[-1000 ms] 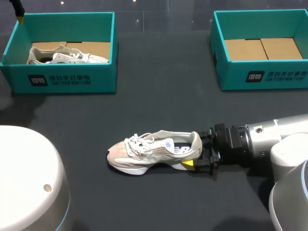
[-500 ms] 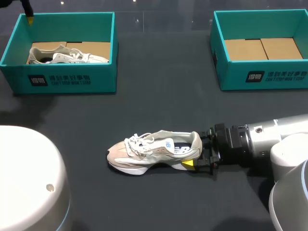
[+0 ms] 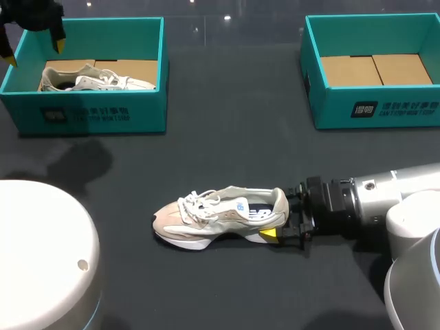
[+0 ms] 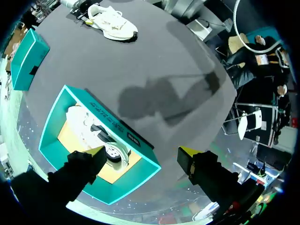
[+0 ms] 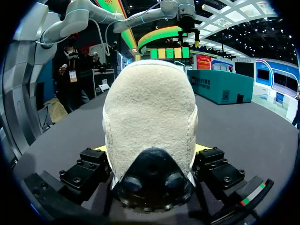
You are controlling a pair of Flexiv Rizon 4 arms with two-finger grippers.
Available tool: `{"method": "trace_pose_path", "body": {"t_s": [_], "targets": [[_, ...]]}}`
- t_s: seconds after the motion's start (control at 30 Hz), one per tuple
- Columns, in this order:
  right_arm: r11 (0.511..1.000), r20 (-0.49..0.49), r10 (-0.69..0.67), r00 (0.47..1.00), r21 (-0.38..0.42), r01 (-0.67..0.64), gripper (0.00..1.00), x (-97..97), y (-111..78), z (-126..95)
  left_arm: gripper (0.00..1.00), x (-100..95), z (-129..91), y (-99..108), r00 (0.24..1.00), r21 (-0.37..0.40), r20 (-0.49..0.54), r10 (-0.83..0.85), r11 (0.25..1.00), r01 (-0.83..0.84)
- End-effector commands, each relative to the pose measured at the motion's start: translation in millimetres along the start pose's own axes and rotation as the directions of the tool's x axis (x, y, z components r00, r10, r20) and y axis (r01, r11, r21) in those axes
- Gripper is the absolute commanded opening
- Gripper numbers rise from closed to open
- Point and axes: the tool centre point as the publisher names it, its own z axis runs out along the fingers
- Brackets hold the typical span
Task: Take the shoe out of the shoebox, open the shoe tongue, remove and reinsert the insole, then place the shoe into the shoebox
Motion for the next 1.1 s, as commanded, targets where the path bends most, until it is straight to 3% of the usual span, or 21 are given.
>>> {"method": "trace_pose_path", "body": {"t_s": [0.03,0.17,0.3,0.37,0.57,0.73,0.83,1.1], "targets": [[1.0,0.0,0.0,1.0,0.001,0.0,0.0,0.4,0.1,1.6,1.0,-2.8,-5.2,-16.6,0.989,-0.006,-0.001,-0.151,0.989,0.151],[1.0,0.0,0.0,1.0,0.001,0.0,0.0,0.4,0.1,1.6,1.0,-3.5,-9.0,-63.3,0.922,-0.002,-0.021,-0.386,0.922,0.386],[1.0,0.0,0.0,1.0,0.001,0.0,0.0,0.4,0.1,1.6,1.0,-13.1,-6.0,-119.0,0.762,-0.022,-0.033,-0.647,0.763,0.646],[1.0,0.0,0.0,1.0,0.001,0.0,0.0,0.4,0.1,1.6,1.0,-23.1,-0.5,-141.5,0.723,0.026,-0.105,-0.683,0.725,0.688],[1.0,0.0,0.0,1.0,0.001,0.0,0.0,0.4,0.1,1.6,1.0,-51.4,10.1,-200.4,0.661,0.018,-0.165,-0.732,0.667,0.744],[1.0,0.0,0.0,1.0,0.001,0.0,0.0,0.4,0.1,1.6,1.0,-63.7,7.2,-222.7,0.605,0.042,-0.202,-0.77,0.61,0.791],[1.0,0.0,0.0,1.0,0.001,0.0,0.0,0.4,0.1,1.6,1.0,-67.0,4.9,-233.1,0.63,0.062,-0.195,-0.752,0.631,0.773],[1.0,0.0,0.0,1.0,0.001,0.0,0.0,0.4,0.1,1.6,1.0,-67.0,4.9,-233.1,0.63,0.062,-0.195,-0.752,0.631,0.773]]}}
